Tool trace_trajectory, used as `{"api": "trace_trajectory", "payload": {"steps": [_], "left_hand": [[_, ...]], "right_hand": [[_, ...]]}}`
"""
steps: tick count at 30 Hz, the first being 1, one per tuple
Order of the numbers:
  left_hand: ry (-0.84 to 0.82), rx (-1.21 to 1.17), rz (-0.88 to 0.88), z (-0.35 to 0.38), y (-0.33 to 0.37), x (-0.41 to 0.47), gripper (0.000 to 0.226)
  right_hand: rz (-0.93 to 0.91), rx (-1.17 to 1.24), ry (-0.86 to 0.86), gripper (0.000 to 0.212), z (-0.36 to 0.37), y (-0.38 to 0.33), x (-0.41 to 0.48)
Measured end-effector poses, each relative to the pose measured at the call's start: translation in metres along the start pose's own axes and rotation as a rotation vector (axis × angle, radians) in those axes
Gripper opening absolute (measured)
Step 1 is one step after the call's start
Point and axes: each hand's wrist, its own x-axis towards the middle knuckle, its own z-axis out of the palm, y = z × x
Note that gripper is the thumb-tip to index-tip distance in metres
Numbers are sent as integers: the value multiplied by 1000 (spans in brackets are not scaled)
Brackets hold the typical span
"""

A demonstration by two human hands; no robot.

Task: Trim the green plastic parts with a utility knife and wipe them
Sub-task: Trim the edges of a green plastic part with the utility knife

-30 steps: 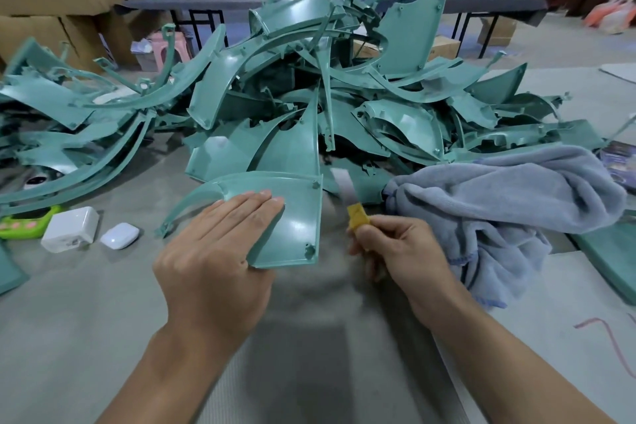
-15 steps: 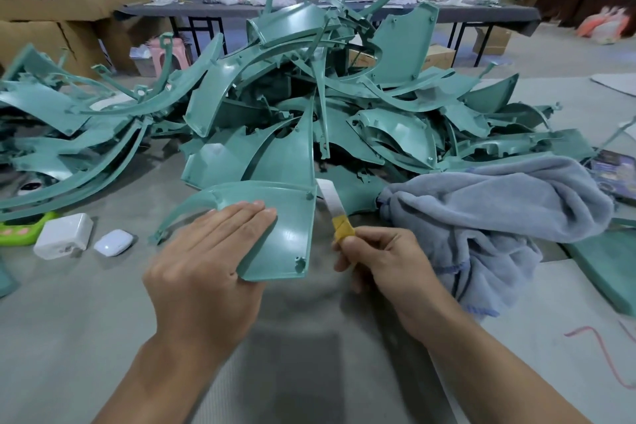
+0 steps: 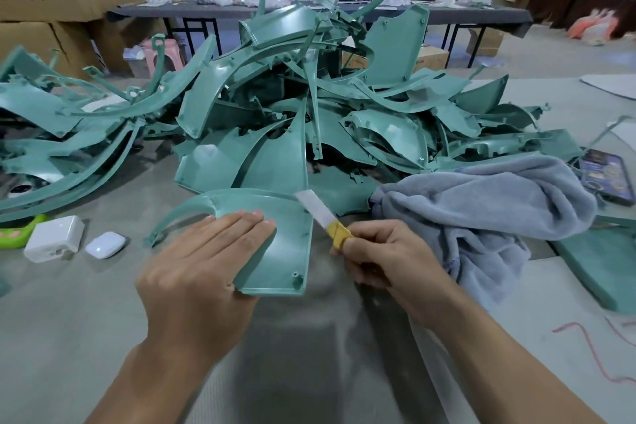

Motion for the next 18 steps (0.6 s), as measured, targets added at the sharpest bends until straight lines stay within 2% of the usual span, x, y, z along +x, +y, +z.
{"api": "trace_trajectory", "payload": {"steps": [3, 5, 11, 16, 18], "left_hand": [[6, -11, 0, 0, -2, -1, 34], [26, -18, -3, -1, -3, -2, 34], [41, -19, -43, -1, -5, -1, 35], [-2, 8, -19, 2, 1, 0, 28], [-22, 29, -1, 1, 1, -1, 32]], "right_hand": [[61, -164, 210, 26, 1, 6, 8], [64, -110, 248, 28, 1, 5, 8], [-71, 196, 19, 17, 11, -9, -9], [102, 642, -198, 14, 15, -17, -15], [136, 710, -283, 15, 12, -22, -17]]}}
